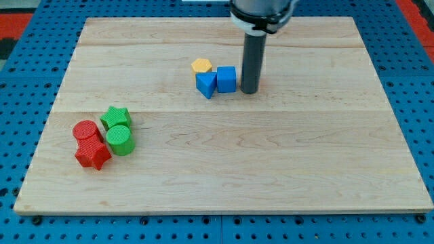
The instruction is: Slide the yellow heart above the green star
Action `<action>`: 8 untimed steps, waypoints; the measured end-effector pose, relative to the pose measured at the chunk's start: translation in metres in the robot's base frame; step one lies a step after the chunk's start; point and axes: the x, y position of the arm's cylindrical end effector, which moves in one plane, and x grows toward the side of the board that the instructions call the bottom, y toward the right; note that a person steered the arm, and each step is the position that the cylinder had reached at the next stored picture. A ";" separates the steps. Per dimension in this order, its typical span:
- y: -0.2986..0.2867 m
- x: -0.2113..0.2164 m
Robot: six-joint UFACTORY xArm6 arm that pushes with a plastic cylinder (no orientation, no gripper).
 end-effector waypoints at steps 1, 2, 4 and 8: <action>-0.004 -0.028; 0.005 -0.041; 0.064 -0.059; -0.125 -0.097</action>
